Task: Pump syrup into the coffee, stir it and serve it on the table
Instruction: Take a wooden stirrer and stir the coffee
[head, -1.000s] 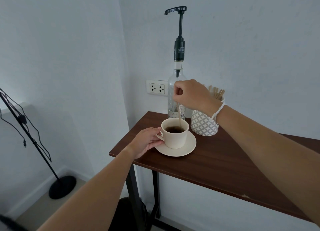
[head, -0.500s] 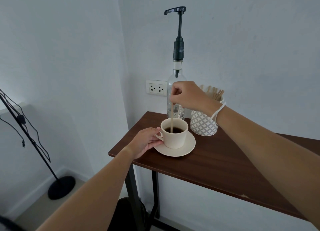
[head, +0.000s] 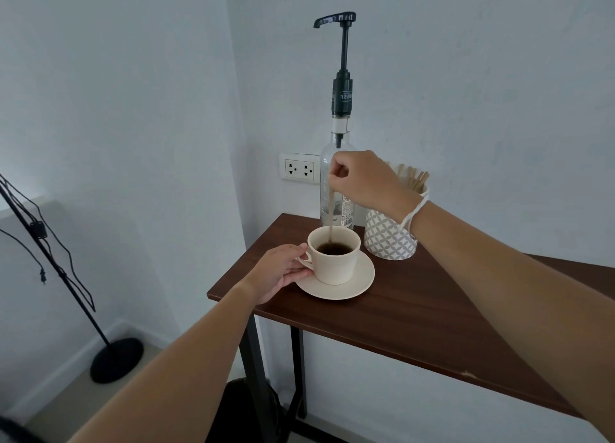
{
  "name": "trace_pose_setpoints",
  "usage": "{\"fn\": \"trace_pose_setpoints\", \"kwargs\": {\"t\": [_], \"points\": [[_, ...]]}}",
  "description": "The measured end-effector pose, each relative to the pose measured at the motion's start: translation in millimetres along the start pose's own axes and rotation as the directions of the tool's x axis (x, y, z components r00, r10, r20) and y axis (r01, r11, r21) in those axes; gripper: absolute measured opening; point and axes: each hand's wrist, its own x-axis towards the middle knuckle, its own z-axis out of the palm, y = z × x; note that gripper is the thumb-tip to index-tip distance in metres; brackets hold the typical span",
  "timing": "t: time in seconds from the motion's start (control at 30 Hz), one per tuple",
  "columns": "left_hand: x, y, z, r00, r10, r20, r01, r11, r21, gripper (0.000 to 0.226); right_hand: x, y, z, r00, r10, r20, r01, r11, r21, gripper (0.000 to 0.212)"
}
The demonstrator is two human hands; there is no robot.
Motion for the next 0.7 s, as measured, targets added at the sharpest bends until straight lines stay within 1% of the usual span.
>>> {"fn": "trace_pose_setpoints", "kwargs": {"t": [0.03,0.07,0.1,0.17,0.23,0.27,0.3,0.37,0.4,0.43,0.47,0.53,0.6,0.7], "points": [[-0.6,0.5,0.6,1.000,0.000,0.003,0.000,1.000,-0.001,0.038,-0.5,1.2,-0.9,1.000,0.004,-0.003,-0.004,0.998,-0.055,0.007],[-1.2,1.0,1.5,1.000,0.000,0.003,0.000,1.000,-0.002,0.033,-1.2,1.7,-2.0,1.000,0.009,0.010,-0.008,0.998,-0.067,0.006],[-1.9,1.3,2.4,1.000,0.002,0.001,-0.002,1.000,-0.004,0.028,-2.2,1.3,-3.0,0.999,0.013,0.036,-0.012,0.999,-0.039,0.006],[-2.5,1.7,2.8,1.000,0.004,-0.002,-0.004,1.000,-0.007,0.019,-3.7,-1.9,-3.4,0.996,0.023,0.083,-0.031,0.995,0.095,0.008],[-2.5,1.6,2.6,1.000,0.002,-0.002,-0.002,1.000,-0.005,0.018,-2.7,-2.7,-1.4,0.997,0.023,0.071,-0.036,0.982,0.187,0.008],[-2.2,1.4,2.4,1.000,0.002,-0.002,-0.002,1.000,-0.007,0.019,-2.1,-2.6,-0.9,0.999,0.019,0.046,-0.027,0.983,0.182,0.009],[-2.2,1.5,2.5,1.000,0.002,-0.002,-0.002,1.000,-0.009,0.020,-1.6,-1.9,-0.7,1.000,0.016,0.016,-0.018,0.990,0.139,0.010],[-2.6,1.6,2.8,1.000,0.002,-0.001,-0.002,1.000,-0.016,0.019,-1.5,0.4,-1.9,0.999,0.004,-0.032,-0.004,1.000,-0.008,0.011],[-2.7,1.5,2.8,1.000,0.002,-0.001,-0.002,1.000,-0.020,0.018,-1.9,1.5,-2.9,0.999,0.002,-0.034,-0.004,0.998,-0.059,0.011],[-2.7,1.6,3.0,1.000,0.002,-0.002,-0.002,1.000,-0.021,0.017,-2.2,2.0,-4.1,1.000,0.006,-0.022,-0.007,0.997,-0.073,0.011],[-2.9,1.7,2.9,1.000,0.003,-0.003,-0.003,1.000,-0.019,0.016,-2.6,2.0,-4.7,1.000,0.018,-0.002,-0.018,0.999,-0.045,0.011],[-3.0,2.1,2.7,1.000,0.005,-0.001,-0.005,1.000,-0.013,0.017,-3.1,0.1,-5.9,0.999,0.043,0.023,-0.045,0.995,0.084,0.008],[-3.4,2.8,2.3,1.000,0.004,0.006,-0.004,1.000,-0.009,0.017,-2.6,-0.8,-6.6,0.998,0.067,0.002,-0.066,0.979,0.191,0.008],[-3.5,3.1,2.2,1.000,0.001,0.008,-0.001,1.000,-0.015,0.021,-1.8,2.9,-9.7,0.994,0.091,-0.068,-0.074,0.973,0.218,0.015]]}}
